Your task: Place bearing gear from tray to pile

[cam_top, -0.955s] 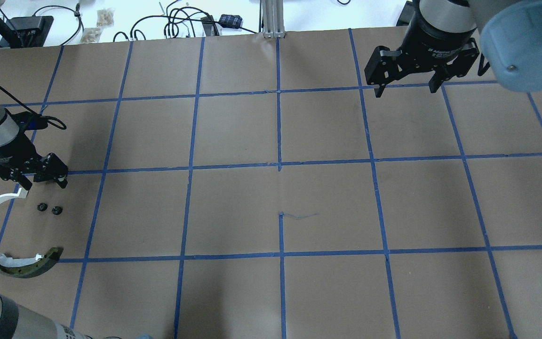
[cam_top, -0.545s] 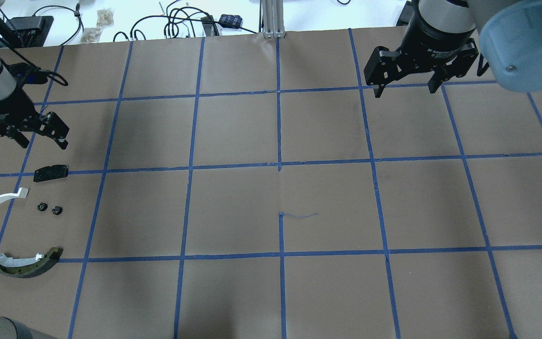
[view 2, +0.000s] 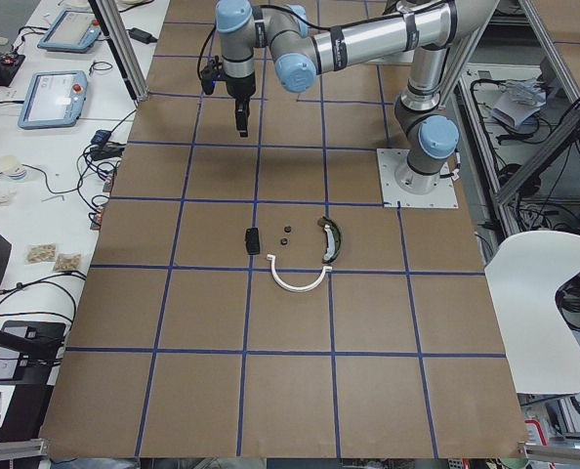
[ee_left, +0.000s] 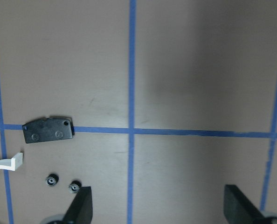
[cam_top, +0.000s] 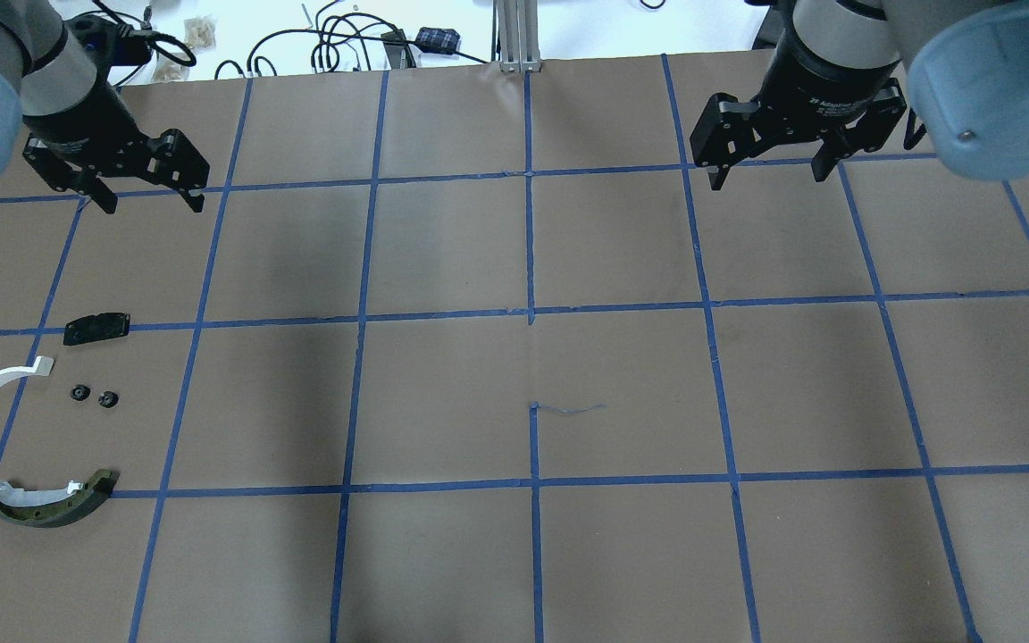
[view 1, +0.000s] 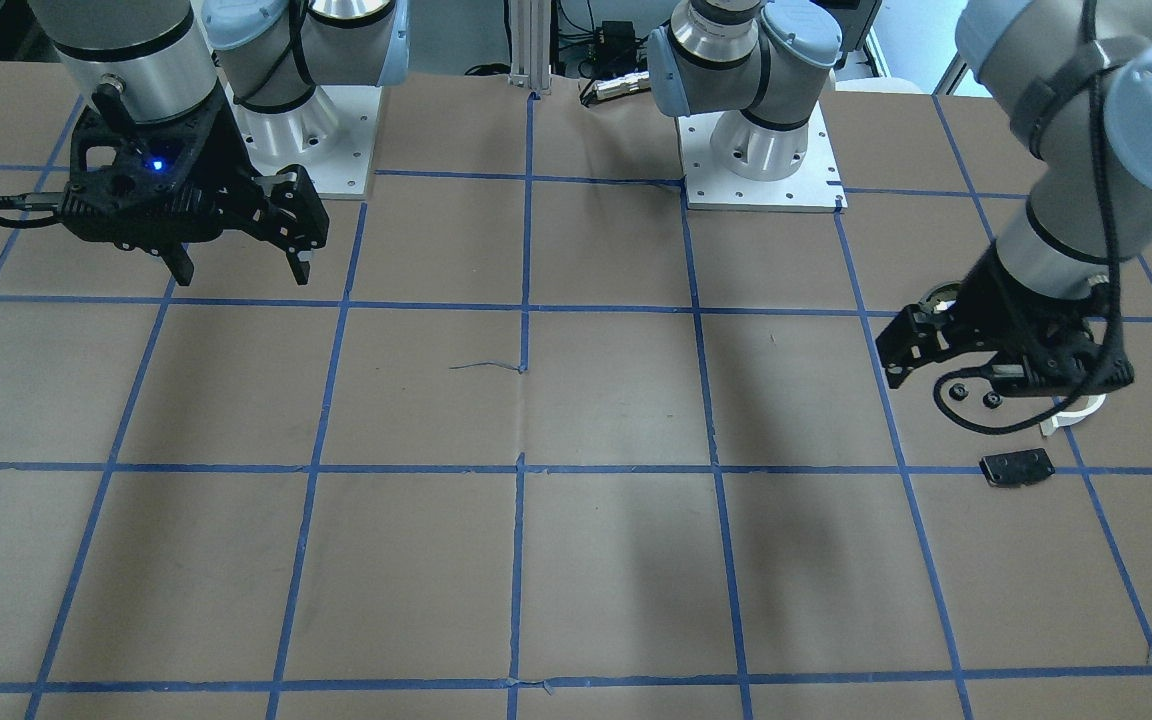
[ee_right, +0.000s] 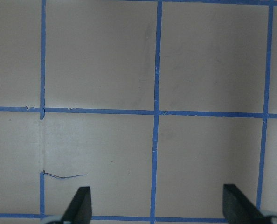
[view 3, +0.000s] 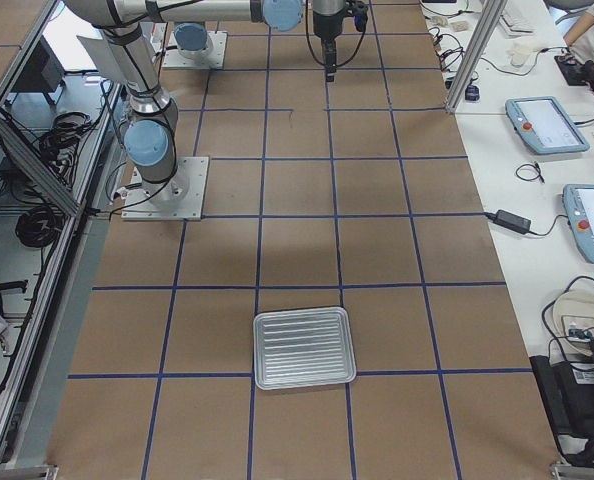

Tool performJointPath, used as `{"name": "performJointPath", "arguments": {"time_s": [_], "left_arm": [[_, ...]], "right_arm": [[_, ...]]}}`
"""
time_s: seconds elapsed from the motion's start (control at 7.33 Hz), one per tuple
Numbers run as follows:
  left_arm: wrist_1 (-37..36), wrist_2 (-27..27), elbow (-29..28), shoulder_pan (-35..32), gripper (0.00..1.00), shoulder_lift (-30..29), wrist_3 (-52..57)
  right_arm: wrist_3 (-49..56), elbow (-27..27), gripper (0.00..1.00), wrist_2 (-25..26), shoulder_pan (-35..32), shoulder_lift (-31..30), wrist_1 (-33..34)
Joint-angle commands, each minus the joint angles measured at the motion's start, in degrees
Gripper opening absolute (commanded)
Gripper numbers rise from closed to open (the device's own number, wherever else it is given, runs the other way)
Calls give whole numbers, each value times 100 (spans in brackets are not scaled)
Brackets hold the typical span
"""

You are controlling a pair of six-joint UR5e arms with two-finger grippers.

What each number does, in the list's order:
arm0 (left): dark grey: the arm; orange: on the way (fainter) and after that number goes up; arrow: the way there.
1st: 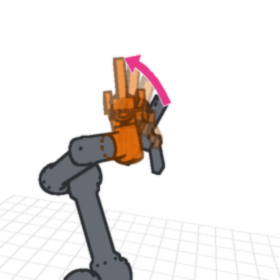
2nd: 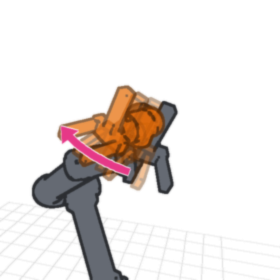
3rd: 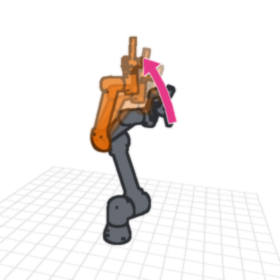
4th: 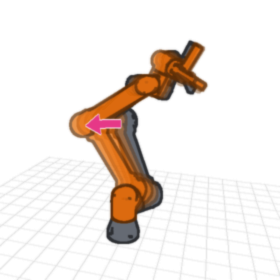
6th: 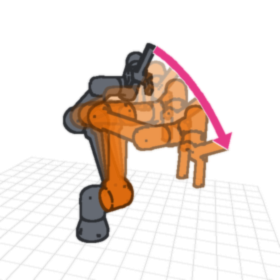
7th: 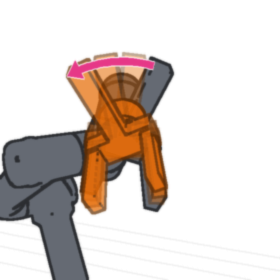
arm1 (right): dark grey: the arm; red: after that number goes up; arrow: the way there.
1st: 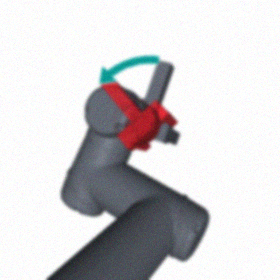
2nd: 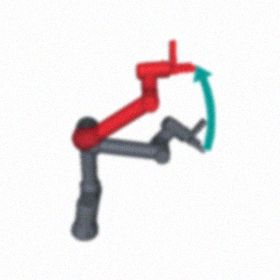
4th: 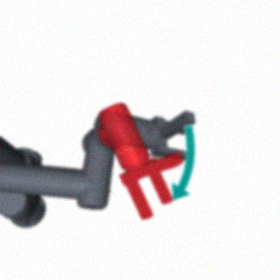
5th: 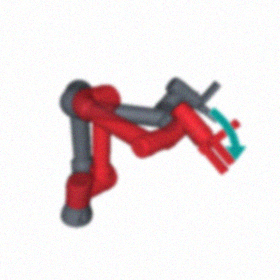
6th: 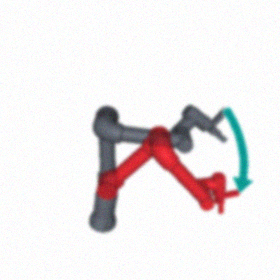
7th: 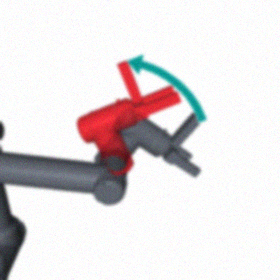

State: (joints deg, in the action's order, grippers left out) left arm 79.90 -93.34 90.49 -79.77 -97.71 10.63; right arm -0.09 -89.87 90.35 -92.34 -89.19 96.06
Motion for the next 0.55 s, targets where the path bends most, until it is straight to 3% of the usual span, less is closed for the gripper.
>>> {"name": "performJointPath", "arguments": {"time_s": [0.0, 0.14, 0.41], "left_arm": [[69, 360, 56, -643, 100, 417, -976], [165, 326, 126, -732, 100, 567, -1488], [192, 291, 258, -741, 100, 683, -1485]], "right_arm": [[0, -4, 100, 0, -3, -2, 0], [0, -4, 100, 0, 5, -2, 0], [0, -4, 100, 0, -3, -2, 0]]}}
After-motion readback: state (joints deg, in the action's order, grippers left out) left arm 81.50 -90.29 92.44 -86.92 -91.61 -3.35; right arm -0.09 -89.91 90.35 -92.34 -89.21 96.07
